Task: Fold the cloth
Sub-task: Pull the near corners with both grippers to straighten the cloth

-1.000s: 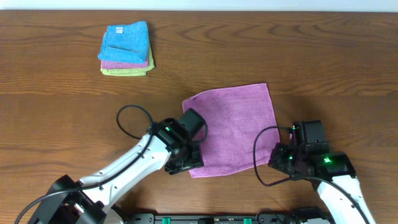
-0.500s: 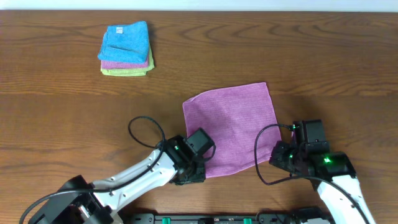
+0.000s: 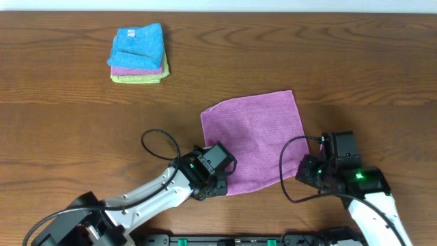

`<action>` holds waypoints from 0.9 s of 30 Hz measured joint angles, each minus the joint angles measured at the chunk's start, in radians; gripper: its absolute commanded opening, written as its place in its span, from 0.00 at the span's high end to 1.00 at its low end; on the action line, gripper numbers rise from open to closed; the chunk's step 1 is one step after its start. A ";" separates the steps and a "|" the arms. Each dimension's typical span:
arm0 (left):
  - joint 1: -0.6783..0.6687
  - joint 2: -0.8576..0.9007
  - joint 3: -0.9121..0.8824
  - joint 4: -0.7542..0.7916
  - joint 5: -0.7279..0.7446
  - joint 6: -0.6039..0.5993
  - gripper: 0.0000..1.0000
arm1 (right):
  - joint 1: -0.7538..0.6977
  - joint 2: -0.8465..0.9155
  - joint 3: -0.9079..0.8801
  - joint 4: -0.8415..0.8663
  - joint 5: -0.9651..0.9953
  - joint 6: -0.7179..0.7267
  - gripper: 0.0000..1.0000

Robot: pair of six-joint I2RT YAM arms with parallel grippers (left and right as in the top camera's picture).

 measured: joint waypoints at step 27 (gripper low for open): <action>0.086 0.003 0.001 -0.077 0.168 -0.007 0.94 | 0.000 0.000 0.000 -0.095 -0.005 0.006 0.98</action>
